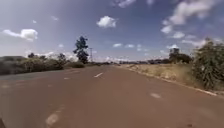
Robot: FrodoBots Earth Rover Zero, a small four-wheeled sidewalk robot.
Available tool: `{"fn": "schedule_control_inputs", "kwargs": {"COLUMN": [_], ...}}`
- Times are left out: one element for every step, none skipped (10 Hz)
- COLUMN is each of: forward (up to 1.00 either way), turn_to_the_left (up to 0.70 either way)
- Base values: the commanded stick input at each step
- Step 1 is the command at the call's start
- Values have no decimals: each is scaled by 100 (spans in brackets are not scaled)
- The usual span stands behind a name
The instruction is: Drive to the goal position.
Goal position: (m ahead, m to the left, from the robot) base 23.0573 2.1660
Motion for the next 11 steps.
{"fn": "schedule_control_inputs", "kwargs": {"forward": [100, 100, 100, 100, 100, 100, 100, 100, 100, 100, 100], "turn_to_the_left": [-23, -28, -33, -37, -3, 2, -13, -28, -38, -38, -35]}}
